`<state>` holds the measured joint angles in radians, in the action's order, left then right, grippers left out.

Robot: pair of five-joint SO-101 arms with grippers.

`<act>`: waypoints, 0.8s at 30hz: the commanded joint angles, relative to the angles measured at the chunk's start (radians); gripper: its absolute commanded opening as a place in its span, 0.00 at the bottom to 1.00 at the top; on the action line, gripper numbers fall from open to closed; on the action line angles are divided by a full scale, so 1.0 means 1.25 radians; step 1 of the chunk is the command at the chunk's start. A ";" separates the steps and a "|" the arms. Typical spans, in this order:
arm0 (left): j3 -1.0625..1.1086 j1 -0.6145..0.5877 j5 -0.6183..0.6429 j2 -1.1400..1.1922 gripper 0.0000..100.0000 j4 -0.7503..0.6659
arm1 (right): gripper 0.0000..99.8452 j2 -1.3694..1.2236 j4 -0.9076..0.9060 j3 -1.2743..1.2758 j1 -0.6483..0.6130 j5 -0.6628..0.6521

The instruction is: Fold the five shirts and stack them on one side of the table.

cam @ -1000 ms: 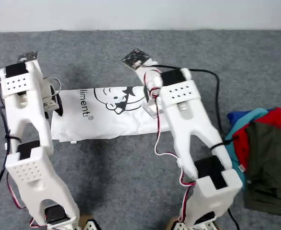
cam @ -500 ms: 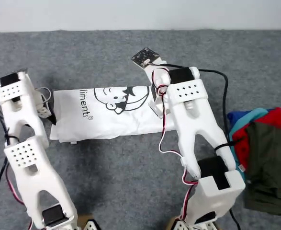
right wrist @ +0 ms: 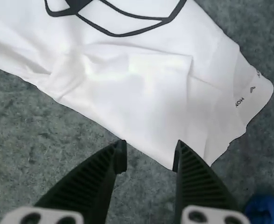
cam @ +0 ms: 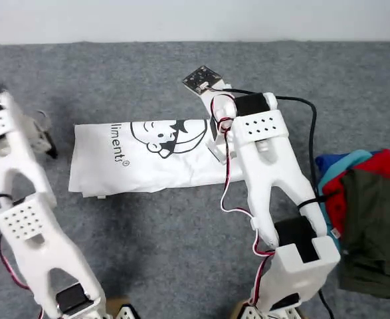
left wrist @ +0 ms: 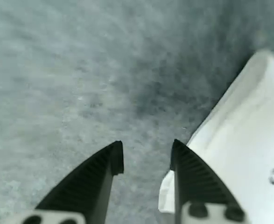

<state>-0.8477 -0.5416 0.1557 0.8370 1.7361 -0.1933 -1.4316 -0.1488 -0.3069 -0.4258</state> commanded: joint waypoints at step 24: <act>-0.008 0.115 0.018 0.215 0.06 0.016 | 0.18 0.050 -0.020 -0.031 0.009 0.006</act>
<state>-0.8385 -0.3836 0.1603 1.0579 1.7469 -0.1933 -1.4500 -0.1488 -0.3069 -0.4258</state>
